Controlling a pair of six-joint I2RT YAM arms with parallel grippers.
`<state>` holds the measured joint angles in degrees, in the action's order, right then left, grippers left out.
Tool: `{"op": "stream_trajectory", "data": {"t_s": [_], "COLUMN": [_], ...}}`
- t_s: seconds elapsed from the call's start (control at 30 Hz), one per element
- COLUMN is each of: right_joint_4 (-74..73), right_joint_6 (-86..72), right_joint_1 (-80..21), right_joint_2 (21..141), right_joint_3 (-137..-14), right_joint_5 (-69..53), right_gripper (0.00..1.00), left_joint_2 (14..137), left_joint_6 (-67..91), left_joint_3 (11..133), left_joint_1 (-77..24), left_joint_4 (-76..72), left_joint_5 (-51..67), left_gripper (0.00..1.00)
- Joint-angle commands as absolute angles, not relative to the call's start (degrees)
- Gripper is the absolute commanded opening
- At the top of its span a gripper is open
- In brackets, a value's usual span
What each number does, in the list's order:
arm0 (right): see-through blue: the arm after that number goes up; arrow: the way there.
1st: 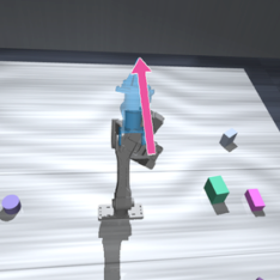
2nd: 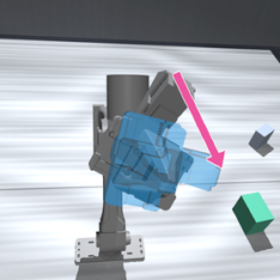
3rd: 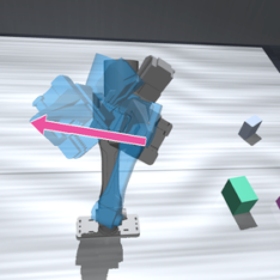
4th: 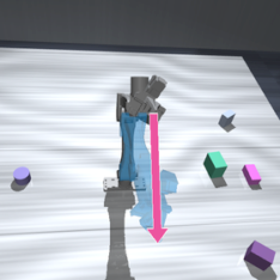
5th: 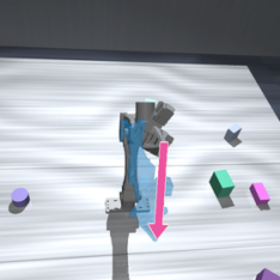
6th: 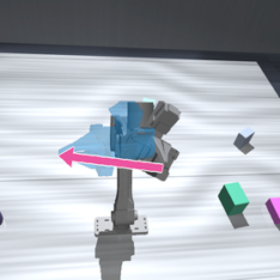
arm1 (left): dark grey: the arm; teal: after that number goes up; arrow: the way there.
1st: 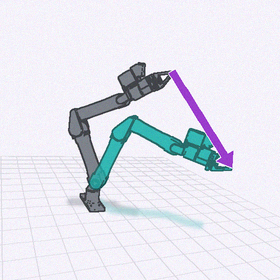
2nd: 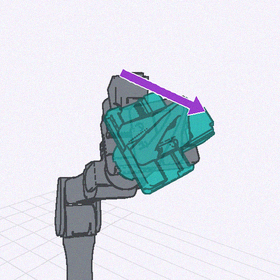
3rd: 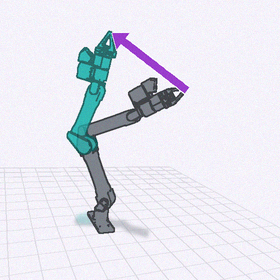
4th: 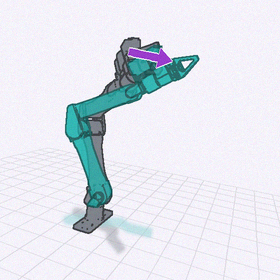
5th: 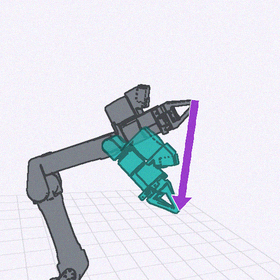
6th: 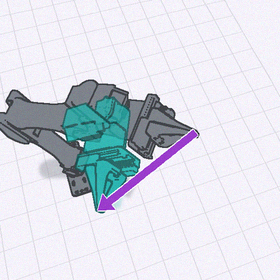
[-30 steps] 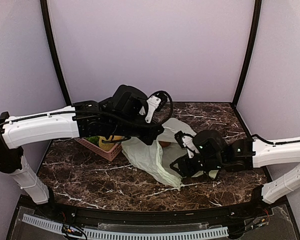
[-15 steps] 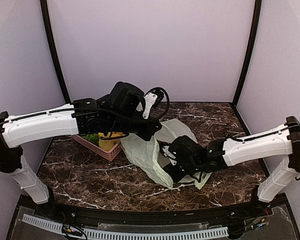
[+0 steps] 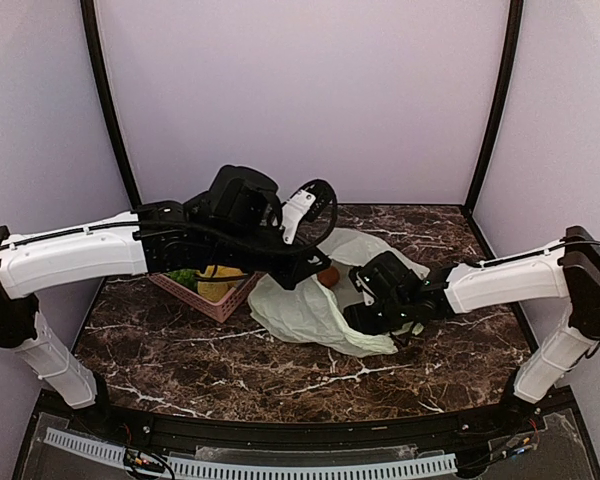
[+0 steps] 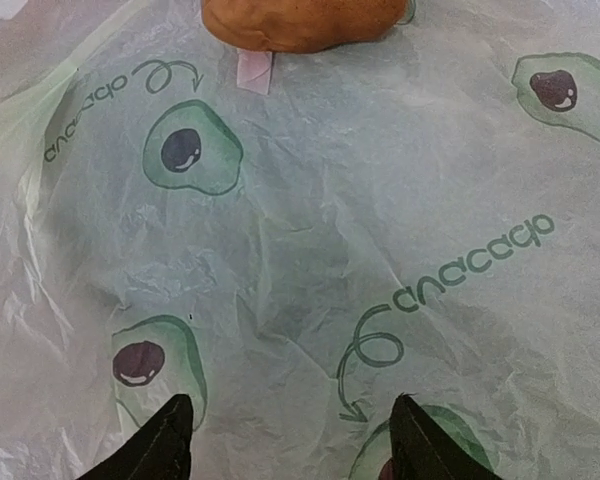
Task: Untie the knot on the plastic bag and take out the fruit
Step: Reach into the gripper in the takeout bag, then adjust the takeout bag at the center of the board.
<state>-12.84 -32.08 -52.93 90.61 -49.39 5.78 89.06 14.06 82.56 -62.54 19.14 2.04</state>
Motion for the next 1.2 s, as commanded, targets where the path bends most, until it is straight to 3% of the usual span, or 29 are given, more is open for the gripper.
{"op": "stream_trajectory", "data": {"t_s": [0.0,0.33,0.6,0.67,0.73,0.8,0.87,1.0,1.17], "right_joint_4": [-7.2,-0.3,2.8,4.9,7.2,9.1,10.1,10.5,10.2], "right_joint_6": [-37.1,-36.4,-36.6,-37.0,-37.7,-38.2,-38.5,-38.2,-37.7], "right_joint_1": [-51.0,-47.8,-47.8,-47.7,-47.7,-47.7,-47.7,-47.7,-47.7], "right_joint_2": [88.7,86.6,84.1,83.7,83.3,82.6,82.3,81.9,82.6], "right_joint_3": [-47.2,-45.2,-41.6,-39.9,-38.2,-36.7,-35.8,-35.3,-36.1], "right_joint_5": [3.2,-5.5,-7.6,-9.4,-11.0,-12.0,-12.4,-12.1,-12.1], "right_gripper": [0.67,0.83,0.89,0.90,0.91,0.91,0.92,0.92,0.92], "left_joint_2": [88.2,96.5,99.1,98.5,97.1,94.9,92.0,86.6,83.3], "left_joint_6": [13.7,11.9,13.8,13.6,12.6,11.7,12.7,18.6,26.2], "left_joint_3": [81.3,88.8,89.4,89.4,89.1,87.9,86.0,81.2,73.1], "left_joint_1": [-64.3,-74.5,-77.2,-77.2,-77.2,-77.0,-76.2,-71.4,-60.2], "left_joint_4": [14.3,8.8,3.4,4.6,6.6,8.9,10.1,13.1,14.8], "left_joint_5": [9.5,11.7,13.7,10.8,6.9,2.4,-1.3,-1.1,4.4], "left_gripper": [0.01,0.01,0.01,0.10,0.33,0.64,0.78,0.91,0.94]}}
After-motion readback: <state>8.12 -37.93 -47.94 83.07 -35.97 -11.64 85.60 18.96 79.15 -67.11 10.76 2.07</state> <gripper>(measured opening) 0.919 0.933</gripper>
